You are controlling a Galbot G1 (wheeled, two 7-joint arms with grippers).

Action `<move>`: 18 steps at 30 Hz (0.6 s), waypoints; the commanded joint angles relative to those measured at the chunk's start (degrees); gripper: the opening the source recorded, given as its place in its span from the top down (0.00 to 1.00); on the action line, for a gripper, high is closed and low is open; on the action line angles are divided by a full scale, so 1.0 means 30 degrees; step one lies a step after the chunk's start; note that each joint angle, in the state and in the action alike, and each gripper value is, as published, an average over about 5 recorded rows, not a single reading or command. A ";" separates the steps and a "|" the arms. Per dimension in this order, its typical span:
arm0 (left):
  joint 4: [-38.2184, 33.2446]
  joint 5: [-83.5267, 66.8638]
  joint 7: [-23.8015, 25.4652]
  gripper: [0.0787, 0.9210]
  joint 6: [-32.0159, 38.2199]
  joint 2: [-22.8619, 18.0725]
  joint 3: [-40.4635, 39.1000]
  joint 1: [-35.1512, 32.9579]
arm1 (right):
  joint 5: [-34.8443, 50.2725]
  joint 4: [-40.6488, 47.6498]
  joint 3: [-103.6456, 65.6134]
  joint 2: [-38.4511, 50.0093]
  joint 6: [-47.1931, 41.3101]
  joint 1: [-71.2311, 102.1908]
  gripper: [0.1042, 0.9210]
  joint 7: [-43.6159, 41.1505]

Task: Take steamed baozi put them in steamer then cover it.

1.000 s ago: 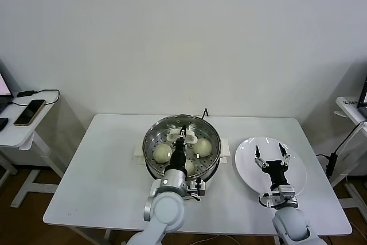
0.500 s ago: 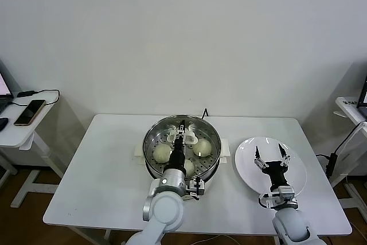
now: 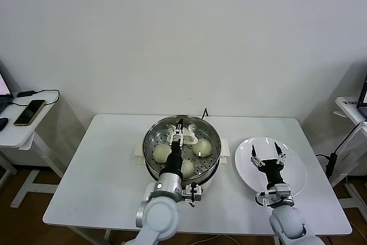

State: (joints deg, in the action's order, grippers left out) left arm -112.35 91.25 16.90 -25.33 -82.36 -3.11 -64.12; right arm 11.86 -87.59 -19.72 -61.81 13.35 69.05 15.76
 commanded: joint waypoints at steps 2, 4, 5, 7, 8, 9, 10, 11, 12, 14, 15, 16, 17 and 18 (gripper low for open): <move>-0.3863 -0.0988 0.0142 0.14 0.0158 0.1762 0.0197 -0.1966 | 0.0254 0.0196 0.0354 0.0004 -0.0076 -0.0693 0.12 0.0078; -0.4445 -0.1258 0.0032 0.12 0.0329 0.2168 0.0544 -0.2446 | 0.0411 0.0209 0.0413 0.0051 -0.0058 -0.0792 0.12 0.0080; -0.4753 -0.1586 -0.0134 0.12 0.0405 0.2365 0.0816 -0.2664 | 0.0494 0.0197 0.0425 0.0080 -0.0022 -0.0818 0.12 0.0066; -0.5321 -0.2874 -0.0751 0.12 0.0453 0.2669 0.1512 -0.2955 | 0.0728 0.0127 0.0398 0.0137 0.0055 -0.0804 0.12 -0.0013; -0.5557 -0.4091 -0.1206 0.12 0.0478 0.2799 0.1996 -0.3015 | 0.0958 0.0054 0.0368 0.0170 0.0102 -0.0777 0.12 -0.0076; -0.5718 -0.5492 -0.1885 0.12 0.0507 0.2899 0.2480 -0.3025 | 0.1277 -0.0045 0.0341 0.0202 0.0091 -0.0738 0.12 -0.0125; -0.5758 -0.7264 -0.2830 0.12 0.0577 0.2950 0.3015 -0.2959 | 0.1791 -0.0202 0.0300 0.0238 -0.0036 -0.0673 0.12 -0.0149; -0.5652 -0.9432 -0.3910 0.12 0.0783 0.2963 0.3617 -0.2837 | 0.2378 -0.0402 0.0248 0.0268 -0.0192 -0.0585 0.12 -0.0159; -0.5401 -1.1793 -0.5067 0.12 0.1108 0.2946 0.4278 -0.2686 | 0.2935 -0.0590 0.0198 0.0293 -0.0361 -0.0493 0.12 -0.0157; -0.4494 -1.6848 -0.7616 0.12 0.2023 0.2791 0.5671 -0.2349 | 0.3908 -0.1012 0.0080 0.0334 -0.0746 -0.0227 0.12 -0.0157; -0.3883 -1.9489 -0.8567 0.12 0.2636 0.2689 0.6456 -0.2196 | 0.4167 -0.1168 0.0035 0.0344 -0.0839 -0.0086 0.12 -0.0181; -0.3162 -2.1991 -0.9381 0.12 0.3286 0.2619 0.7215 -0.2064 | 0.4369 -0.1287 -0.0006 0.0348 -0.0892 0.0061 0.12 -0.0222; -0.2397 -2.4263 -0.9883 0.12 0.4133 0.2574 0.7910 -0.1948 | 0.4505 -0.1407 -0.0051 0.0334 -0.0931 0.0234 0.12 -0.0276; -0.1567 -2.6217 -1.0042 0.12 0.5091 0.2563 0.8568 -0.1854 | 0.4613 -0.1481 -0.0098 0.0299 -0.0940 0.0399 0.12 -0.0355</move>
State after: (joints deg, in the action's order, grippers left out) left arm -123.93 71.39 7.54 -22.06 -75.94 5.62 -70.01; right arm 17.72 -88.96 -19.39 -60.91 12.50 68.14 15.44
